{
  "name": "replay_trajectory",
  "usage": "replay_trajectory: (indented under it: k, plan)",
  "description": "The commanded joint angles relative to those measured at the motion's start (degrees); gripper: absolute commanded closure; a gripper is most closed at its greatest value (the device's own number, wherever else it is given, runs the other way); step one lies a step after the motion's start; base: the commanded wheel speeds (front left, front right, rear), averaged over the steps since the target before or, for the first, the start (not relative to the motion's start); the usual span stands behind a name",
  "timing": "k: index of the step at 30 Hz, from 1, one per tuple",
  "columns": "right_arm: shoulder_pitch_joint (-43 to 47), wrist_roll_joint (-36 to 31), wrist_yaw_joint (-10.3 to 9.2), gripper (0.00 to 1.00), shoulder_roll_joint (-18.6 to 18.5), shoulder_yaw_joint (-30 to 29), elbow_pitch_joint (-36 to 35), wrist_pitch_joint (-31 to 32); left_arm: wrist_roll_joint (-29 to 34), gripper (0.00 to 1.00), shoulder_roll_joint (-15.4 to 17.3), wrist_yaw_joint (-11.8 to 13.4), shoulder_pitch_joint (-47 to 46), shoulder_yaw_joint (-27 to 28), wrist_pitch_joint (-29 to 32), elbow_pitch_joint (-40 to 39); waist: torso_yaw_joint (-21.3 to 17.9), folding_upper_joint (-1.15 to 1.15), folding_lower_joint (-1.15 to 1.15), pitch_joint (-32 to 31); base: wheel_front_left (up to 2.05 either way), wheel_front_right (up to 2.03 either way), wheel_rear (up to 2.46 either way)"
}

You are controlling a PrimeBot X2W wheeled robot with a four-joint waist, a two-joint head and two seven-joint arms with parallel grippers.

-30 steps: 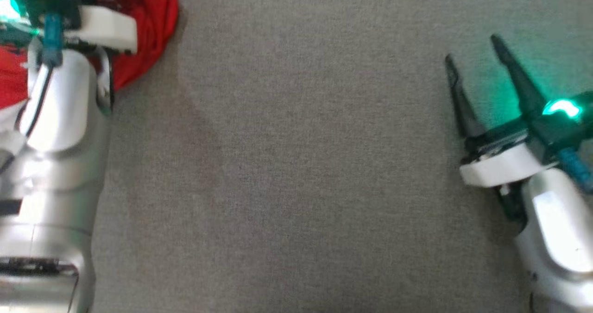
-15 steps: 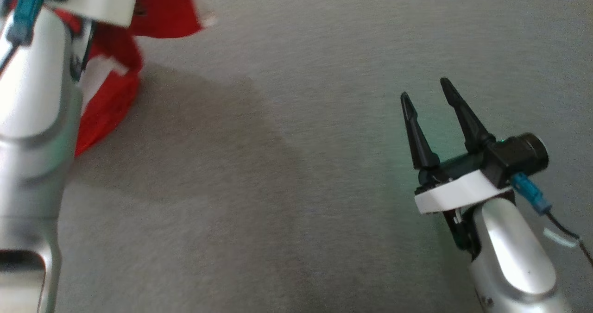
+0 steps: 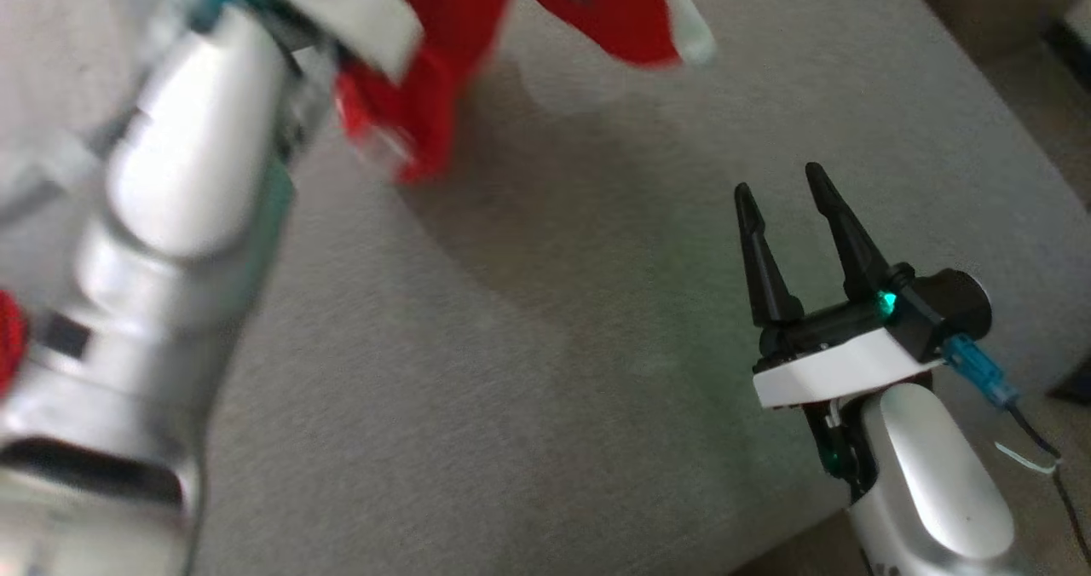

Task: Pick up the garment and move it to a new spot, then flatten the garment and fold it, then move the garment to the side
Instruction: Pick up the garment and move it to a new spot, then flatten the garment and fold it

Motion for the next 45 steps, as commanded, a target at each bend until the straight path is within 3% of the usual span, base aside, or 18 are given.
replay_trajectory:
  k: [1,8,9,10,14,18,21,27,33,45]
  plan:
    - [-0.4,0.4,-0.04,0.0,0.7,1.4,-2.0,0.0,-0.8,1.0,1.4,-0.1,2.7,0.1,-0.2,0.1,-3.0,0.0,0.01,1.2,0.0,0.0,0.0]
    - [-0.2,1.4,-0.04,0.0,0.7,1.4,-1.8,0.0,-2.7,1.0,-3.4,0.5,19.3,-6.2,-6.5,11.4,-2.0,0.0,0.01,4.2,0.0,0.0,0.0]
    - [-0.1,1.5,-0.04,0.0,0.7,1.3,-1.7,0.0,-3.5,0.71,-4.3,0.6,21.3,-6.3,-7.3,13.3,-1.4,0.0,0.01,4.3,0.0,0.0,0.0]
    - [-0.1,1.5,-0.04,0.0,0.7,1.1,-1.5,0.0,-4.0,0.0,-5.0,1.1,22.9,-6.6,-7.9,15.0,-0.8,0.0,0.01,4.3,0.0,0.0,0.0]
    - [0.5,0.5,-0.04,0.0,0.7,-0.7,-0.9,0.0,-5.3,0.0,-6.8,4.3,28.3,-6.7,-10.9,18.9,2.3,0.0,0.01,2.8,0.0,0.0,0.0]
    - [2.9,-0.8,-0.04,0.0,0.7,-2.0,-0.9,0.0,-5.9,0.0,-7.4,9.2,34.2,-5.6,-12.3,17.3,5.6,0.0,0.01,-0.2,0.0,0.0,0.0]
    - [5.3,-1.7,-0.04,0.0,0.7,-3.0,-1.0,0.0,-6.3,0.0,-7.3,13.3,40.4,-2.1,-12.4,7.8,7.8,0.0,0.01,-2.9,0.0,0.0,0.0]
    - [11.5,-3.0,-0.04,0.0,0.7,-4.8,-1.1,0.0,-4.8,0.0,-7.0,18.8,57.1,6.9,-12.4,-13.5,11.2,0.0,0.01,-9.6,0.0,0.0,0.0]
    - [16.2,-2.8,-0.04,0.0,0.4,-5.7,-3.2,0.0,-2.4,0.0,-7.7,20.1,68.2,11.8,-12.4,-26.0,12.8,0.0,0.01,-12.7,0.0,0.0,0.0]
    - [18.6,-0.4,-0.04,0.0,-2.2,-1.0,-4.2,0.0,-1.2,0.0,-8.1,22.2,72.0,13.3,-12.4,-28.7,14.0,0.0,0.01,-13.6,0.0,0.0,0.0]
